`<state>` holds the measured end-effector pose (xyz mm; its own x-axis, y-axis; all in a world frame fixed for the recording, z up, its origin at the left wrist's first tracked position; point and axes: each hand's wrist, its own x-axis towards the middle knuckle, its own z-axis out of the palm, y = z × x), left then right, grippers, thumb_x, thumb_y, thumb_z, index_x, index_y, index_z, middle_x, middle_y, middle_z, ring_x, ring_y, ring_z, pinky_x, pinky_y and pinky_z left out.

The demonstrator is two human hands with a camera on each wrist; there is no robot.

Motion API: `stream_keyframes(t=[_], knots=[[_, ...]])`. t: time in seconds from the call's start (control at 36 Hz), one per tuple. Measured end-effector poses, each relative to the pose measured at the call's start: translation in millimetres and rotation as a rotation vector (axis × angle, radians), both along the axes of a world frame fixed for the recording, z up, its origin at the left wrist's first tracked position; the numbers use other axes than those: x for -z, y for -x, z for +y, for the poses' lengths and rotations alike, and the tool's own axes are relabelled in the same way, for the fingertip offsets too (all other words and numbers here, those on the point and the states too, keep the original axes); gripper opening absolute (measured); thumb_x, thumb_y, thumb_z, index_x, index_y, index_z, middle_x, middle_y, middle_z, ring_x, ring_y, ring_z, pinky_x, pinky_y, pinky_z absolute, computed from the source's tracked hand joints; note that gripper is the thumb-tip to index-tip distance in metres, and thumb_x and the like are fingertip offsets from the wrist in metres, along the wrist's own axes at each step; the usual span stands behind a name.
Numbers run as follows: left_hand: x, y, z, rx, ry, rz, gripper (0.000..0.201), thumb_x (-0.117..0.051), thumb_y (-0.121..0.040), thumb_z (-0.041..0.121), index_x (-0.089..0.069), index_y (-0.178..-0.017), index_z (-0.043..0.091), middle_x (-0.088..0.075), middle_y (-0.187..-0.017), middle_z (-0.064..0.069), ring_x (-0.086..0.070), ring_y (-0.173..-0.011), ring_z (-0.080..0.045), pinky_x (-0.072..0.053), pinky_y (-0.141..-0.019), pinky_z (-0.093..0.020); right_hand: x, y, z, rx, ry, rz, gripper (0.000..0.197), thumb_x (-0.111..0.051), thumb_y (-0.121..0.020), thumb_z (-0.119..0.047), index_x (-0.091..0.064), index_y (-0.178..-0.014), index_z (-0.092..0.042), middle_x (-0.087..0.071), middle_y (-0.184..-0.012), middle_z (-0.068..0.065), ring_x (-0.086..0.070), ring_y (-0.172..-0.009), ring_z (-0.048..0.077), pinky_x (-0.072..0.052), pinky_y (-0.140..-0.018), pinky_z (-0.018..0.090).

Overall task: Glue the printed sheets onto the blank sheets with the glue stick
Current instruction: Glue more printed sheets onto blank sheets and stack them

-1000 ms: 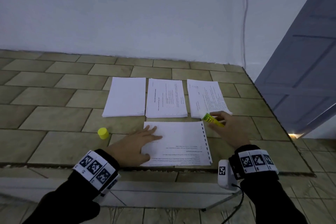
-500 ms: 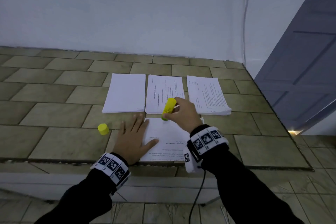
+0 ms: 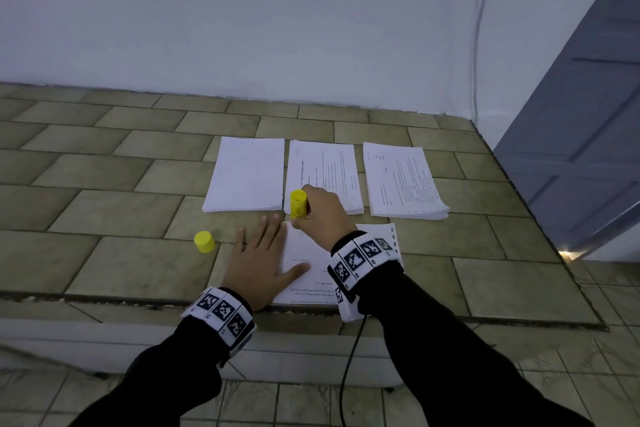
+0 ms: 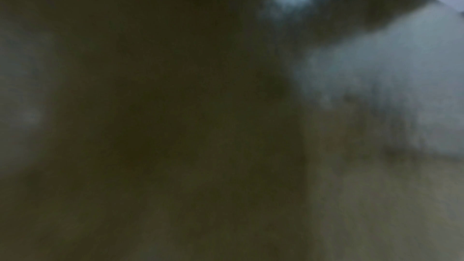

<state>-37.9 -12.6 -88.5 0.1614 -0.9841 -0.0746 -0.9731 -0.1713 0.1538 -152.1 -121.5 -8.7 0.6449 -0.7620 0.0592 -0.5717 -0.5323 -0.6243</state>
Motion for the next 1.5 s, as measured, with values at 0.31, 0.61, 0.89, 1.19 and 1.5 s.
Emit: stream_keyframes(t=[0.31, 0.61, 0.89, 1.19, 1.5], knots=[[4.5, -0.9, 0.0, -0.008, -0.009, -0.030, 0.118, 0.021, -0.065, 0.087, 0.000, -0.157, 0.016, 0.011, -0.164, 0.002, 0.010, -0.150, -0.017, 0.007, -0.120, -0.052, 2.3, 86.4, -28.1, 0.237, 0.009, -0.027, 0.017, -0.065, -0.082, -0.010, -0.049, -0.078, -0.011, -0.060, -0.078, 0.010, -0.053, -0.069, 0.023, -0.045, -0.065, 0.032], [2.1, 0.7, -0.3, -0.002, -0.052, -0.082, 0.129, 0.016, -0.058, 0.094, 0.004, -0.156, 0.011, 0.012, -0.164, -0.003, 0.010, -0.151, -0.021, 0.004, -0.120, -0.055, 5.0, 125.0, -32.8, 0.394, 0.071, -0.097, 0.012, -0.068, -0.080, -0.004, -0.057, -0.083, 0.001, -0.064, -0.082, 0.015, -0.060, -0.077, 0.029, -0.046, -0.065, 0.030], [-0.6, 2.3, 1.0, -0.022, -0.008, -0.012, 0.124, 0.004, -0.064, 0.096, 0.010, -0.155, 0.012, 0.009, -0.164, -0.002, 0.010, -0.151, -0.018, 0.005, -0.120, -0.053, 4.5, 59.4, 17.3, 0.035, -0.077, -0.154, 0.021, -0.074, -0.077, -0.014, -0.054, -0.084, -0.012, -0.062, -0.086, 0.005, -0.062, -0.083, 0.020, -0.055, -0.078, 0.043], [-5.2, -0.3, 2.1, 0.044, 0.010, 0.020, 0.134, 0.001, -0.051, 0.104, 0.001, -0.157, 0.020, 0.003, -0.165, -0.002, 0.009, -0.151, -0.022, 0.007, -0.118, -0.056, 11.5, 18.7, 37.3, -0.091, -0.041, -0.084, 0.021, -0.069, -0.081, -0.011, -0.056, -0.097, -0.008, -0.059, -0.096, 0.012, -0.058, -0.090, 0.025, -0.053, -0.079, 0.046], [-7.0, 1.5, 3.5, 0.004, -0.040, -0.017, 0.140, 0.003, -0.047, 0.103, -0.008, -0.156, 0.017, 0.008, -0.164, -0.003, 0.010, -0.151, -0.019, 0.008, -0.118, -0.054, 10.1, 61.5, 23.4, -0.016, -0.003, -0.067, 0.022, -0.067, -0.078, -0.012, -0.046, -0.078, -0.018, -0.056, -0.082, 0.005, -0.057, -0.079, 0.022, -0.053, -0.072, 0.046]])
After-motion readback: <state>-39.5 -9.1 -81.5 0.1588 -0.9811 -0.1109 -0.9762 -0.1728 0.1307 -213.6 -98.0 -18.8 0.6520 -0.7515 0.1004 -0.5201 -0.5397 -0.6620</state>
